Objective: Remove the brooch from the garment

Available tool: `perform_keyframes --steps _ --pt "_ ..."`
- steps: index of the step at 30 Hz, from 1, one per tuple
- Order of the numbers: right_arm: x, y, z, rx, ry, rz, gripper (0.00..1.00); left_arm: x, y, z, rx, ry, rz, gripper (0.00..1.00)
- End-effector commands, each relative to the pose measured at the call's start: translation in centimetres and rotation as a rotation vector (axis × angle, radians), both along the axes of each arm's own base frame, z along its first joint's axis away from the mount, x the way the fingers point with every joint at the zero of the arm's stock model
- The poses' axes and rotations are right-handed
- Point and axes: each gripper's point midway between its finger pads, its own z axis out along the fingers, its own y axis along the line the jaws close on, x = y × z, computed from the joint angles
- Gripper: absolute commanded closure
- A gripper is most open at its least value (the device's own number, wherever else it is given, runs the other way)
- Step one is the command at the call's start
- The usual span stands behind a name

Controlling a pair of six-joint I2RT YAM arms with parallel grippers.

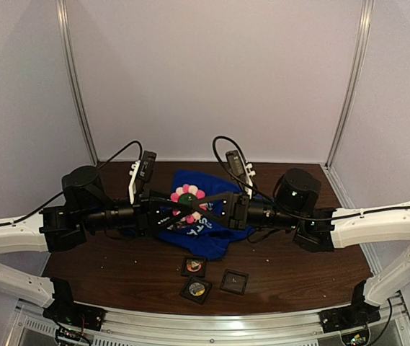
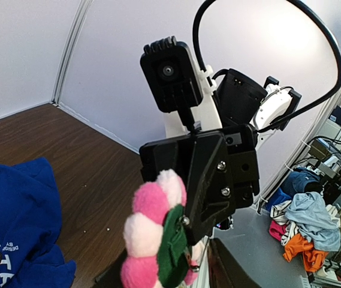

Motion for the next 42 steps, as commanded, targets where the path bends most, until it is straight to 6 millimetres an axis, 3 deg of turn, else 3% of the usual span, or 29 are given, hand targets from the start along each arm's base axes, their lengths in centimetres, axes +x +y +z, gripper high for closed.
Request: perform_keyframes --steps 1,24,32,38,42 --pt "-0.3 -0.4 0.2 0.016 -0.009 0.001 1.0 -0.1 0.3 1.5 -0.056 -0.02 0.006 0.66" --pt "0.7 -0.4 -0.7 -0.017 0.0 -0.054 1.0 0.6 0.1 0.9 0.007 -0.005 0.035 0.73" --pt "1.3 -0.8 -0.8 -0.026 0.008 -0.097 1.0 -1.2 -0.1 1.1 -0.011 -0.044 -0.065 0.49" --pt "1.6 -1.1 -0.6 -0.028 0.017 -0.123 1.0 0.0 1.1 0.0 0.016 -0.043 0.039 0.3" --pt "1.2 -1.1 0.0 -0.012 0.01 -0.102 1.0 0.6 1.6 -1.1 0.065 -0.046 0.081 0.24"
